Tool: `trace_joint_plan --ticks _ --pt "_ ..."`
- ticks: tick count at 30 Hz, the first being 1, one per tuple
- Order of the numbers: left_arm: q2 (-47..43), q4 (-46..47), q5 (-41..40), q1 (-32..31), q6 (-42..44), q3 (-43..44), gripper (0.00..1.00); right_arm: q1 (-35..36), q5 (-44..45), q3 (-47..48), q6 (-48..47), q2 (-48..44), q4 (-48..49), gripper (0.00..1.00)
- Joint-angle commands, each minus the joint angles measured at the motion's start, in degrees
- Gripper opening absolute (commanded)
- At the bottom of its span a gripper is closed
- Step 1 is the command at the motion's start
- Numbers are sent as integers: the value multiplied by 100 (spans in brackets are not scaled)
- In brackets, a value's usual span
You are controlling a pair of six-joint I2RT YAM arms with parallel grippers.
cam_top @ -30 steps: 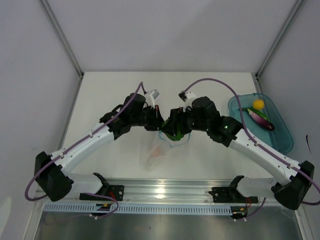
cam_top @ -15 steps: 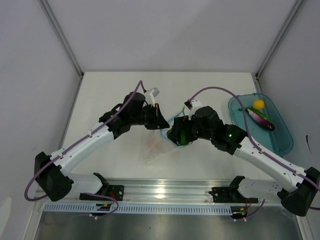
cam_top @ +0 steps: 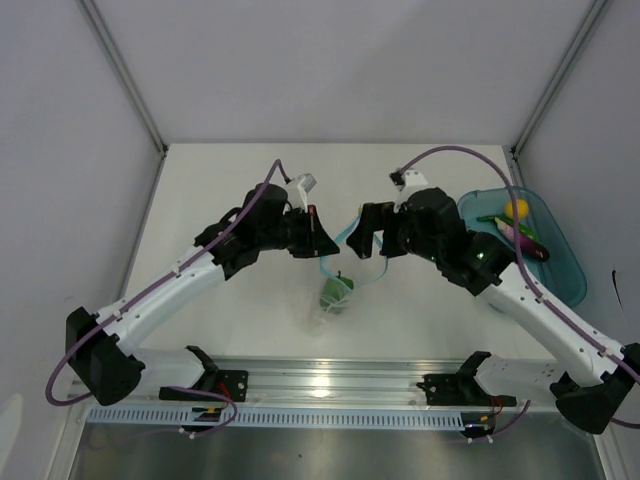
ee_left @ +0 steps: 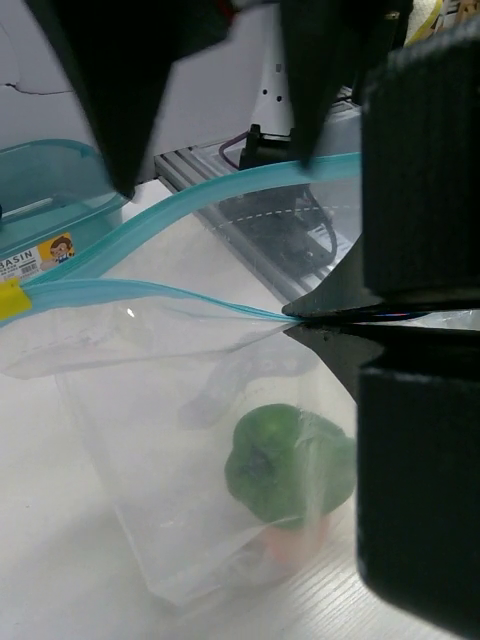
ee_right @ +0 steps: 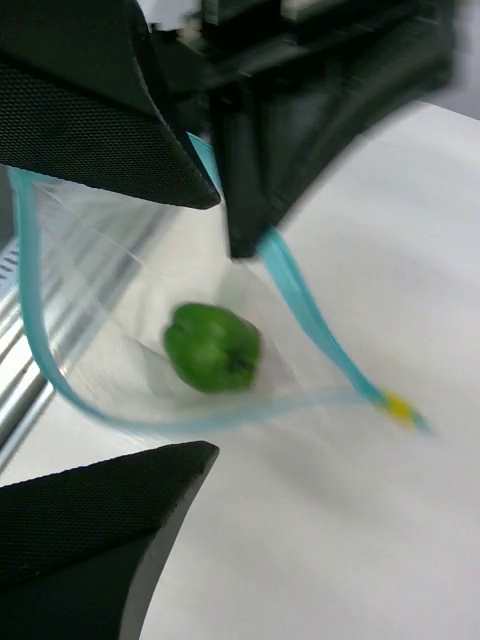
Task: Place the food in the zip-top bag and seal the zipper
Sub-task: Place the fake vegetable in the zipper food storage bag, then pick up the fake fruit from the bin.
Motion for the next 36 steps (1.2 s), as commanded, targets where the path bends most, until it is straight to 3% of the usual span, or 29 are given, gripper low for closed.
trace_joint_plan --ticks 1,7,13,22,29,36 --pt "-279 171 -24 -47 31 80 1 -671 408 601 -76 -72 -385 99" --pt "-279 206 11 -47 49 -52 1 -2268 1181 858 -14 -239 -588 99" --pt "-305 241 -15 -47 93 -87 1 -3904 1410 542 573 -143 -123 99" --pt "-297 268 161 -47 110 -175 0 -4575 2744 304 857 1243 896 99" --pt "-288 57 91 -47 259 -219 1 -4865 3966 251 -250 2526 2021 99" --pt "-104 13 99 -47 260 -175 1 -5217 4162 461 -901 3688 2646 99"
